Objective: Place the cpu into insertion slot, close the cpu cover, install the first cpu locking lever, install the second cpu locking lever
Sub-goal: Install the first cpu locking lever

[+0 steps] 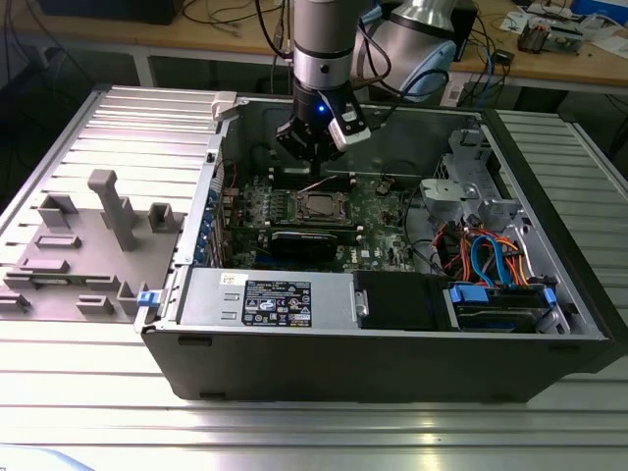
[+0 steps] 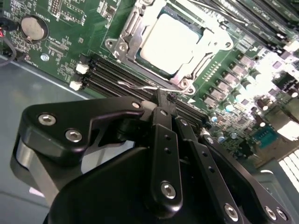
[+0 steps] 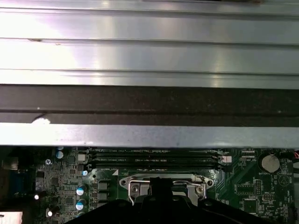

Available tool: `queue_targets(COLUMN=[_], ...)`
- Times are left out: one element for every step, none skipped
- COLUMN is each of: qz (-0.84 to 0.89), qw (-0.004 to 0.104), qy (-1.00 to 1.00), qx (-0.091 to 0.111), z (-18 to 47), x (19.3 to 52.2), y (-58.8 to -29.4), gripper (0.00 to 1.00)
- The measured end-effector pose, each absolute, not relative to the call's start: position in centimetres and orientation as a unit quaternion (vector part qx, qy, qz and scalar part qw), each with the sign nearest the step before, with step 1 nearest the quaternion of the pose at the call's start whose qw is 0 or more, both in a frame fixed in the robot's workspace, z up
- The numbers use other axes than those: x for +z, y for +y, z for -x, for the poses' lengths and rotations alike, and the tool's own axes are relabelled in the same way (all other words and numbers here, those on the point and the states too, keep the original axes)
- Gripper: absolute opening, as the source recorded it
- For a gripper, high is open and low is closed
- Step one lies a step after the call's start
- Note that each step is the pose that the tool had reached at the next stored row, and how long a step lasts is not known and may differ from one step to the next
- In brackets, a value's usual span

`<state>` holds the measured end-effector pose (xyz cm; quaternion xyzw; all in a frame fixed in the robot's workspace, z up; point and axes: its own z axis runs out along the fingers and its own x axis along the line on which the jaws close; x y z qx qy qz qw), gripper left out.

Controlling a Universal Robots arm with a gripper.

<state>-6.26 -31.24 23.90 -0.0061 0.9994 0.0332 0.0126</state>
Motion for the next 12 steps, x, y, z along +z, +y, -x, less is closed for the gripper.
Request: queue_targets(qz=[0.006, 0.006, 0.006, 0.006, 0.006, 0.006, 0.006, 0.006, 0.006, 0.006, 0.006, 0.006], qw=[0.013, 0.013, 0.013, 0.012, 0.012, 0.013, 0.013, 0.013, 0.013, 0.013, 0.013, 0.013], qy=[0.999, 0.999, 0.999, 0.999, 0.999, 0.999, 0.999, 0.999, 0.999, 0.999, 0.999, 0.999], qx=[0.033, 0.033, 0.033, 0.033, 0.033, 0.033, 0.033, 0.033, 0.033, 0.033, 0.033, 0.033], z=[6.19, 6.12, 6.08, 6.05, 6.06, 6.05, 6.05, 6.05, 6.05, 6.05, 6.05, 6.05], x=[23.81, 23.73, 23.66, 23.65, 23.65, 23.63, 23.62, 23.62, 23.61, 23.61, 23.61, 23.61], y=[-31.24, -31.23, -31.23, -31.23, -31.23, -31.23, -31.23, -31.23, -31.23, -31.23, -31.23, -31.23], gripper=[0.11, 0.11, 0.11, 0.11, 0.11, 0.11, 0.11, 0.11, 0.11, 0.11, 0.11, 0.11])
